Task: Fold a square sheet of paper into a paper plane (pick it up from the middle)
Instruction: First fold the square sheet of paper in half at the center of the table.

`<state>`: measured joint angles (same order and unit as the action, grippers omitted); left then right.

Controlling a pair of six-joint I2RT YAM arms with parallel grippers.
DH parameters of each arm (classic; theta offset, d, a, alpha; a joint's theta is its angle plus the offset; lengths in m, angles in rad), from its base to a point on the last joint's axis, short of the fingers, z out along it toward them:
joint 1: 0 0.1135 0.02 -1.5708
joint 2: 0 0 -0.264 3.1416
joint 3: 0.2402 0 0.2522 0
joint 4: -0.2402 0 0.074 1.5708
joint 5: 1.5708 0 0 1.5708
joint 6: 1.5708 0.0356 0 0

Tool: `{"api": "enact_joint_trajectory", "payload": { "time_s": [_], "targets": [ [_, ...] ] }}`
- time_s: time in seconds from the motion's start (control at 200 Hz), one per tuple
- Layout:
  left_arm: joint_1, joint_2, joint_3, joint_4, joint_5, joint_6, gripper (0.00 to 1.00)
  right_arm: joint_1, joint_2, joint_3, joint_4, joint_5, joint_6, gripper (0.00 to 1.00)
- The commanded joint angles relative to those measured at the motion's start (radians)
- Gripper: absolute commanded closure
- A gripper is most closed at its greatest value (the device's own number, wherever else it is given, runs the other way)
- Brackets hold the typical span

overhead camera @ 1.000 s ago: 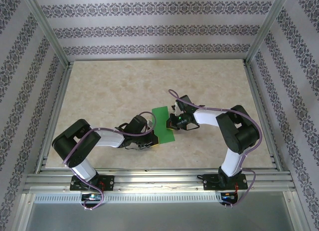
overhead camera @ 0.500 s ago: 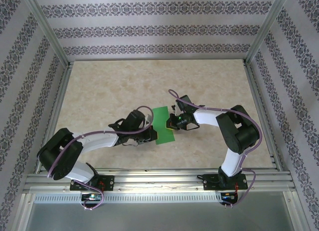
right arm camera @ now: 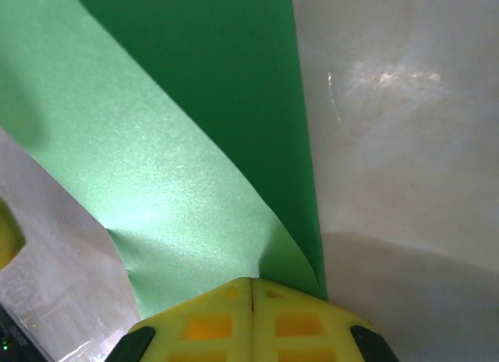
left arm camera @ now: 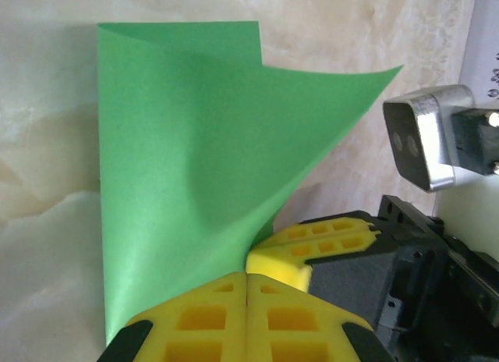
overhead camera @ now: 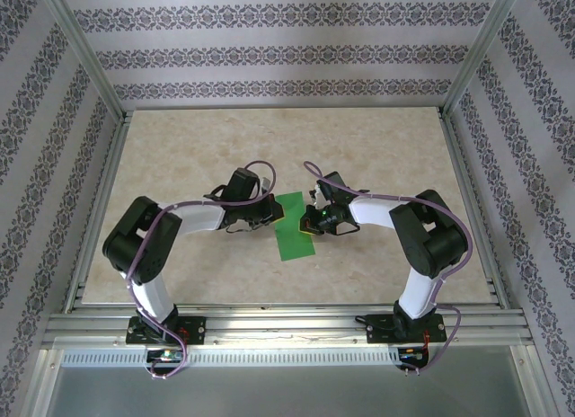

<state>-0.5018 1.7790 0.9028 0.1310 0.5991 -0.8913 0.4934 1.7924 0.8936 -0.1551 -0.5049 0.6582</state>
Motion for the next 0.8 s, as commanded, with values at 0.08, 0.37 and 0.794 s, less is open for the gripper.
{"api": "enact_joint_trajectory", "payload": {
  "time_s": [0.08,0.37,0.794],
  "targets": [
    [0.010,0.055,0.006,-0.021,-0.019,0.061,0.99,-0.001,0.030,-0.050,-0.141,0.117,0.001,1.00],
    [0.038,0.109,-0.048,-0.014,-0.011,0.054,0.98,-0.001,0.028,-0.058,-0.140,0.119,0.001,1.00],
    [0.061,0.105,0.147,-0.178,0.007,0.135,0.95,-0.001,0.025,-0.050,-0.147,0.120,-0.002,1.00]
  ]
}}
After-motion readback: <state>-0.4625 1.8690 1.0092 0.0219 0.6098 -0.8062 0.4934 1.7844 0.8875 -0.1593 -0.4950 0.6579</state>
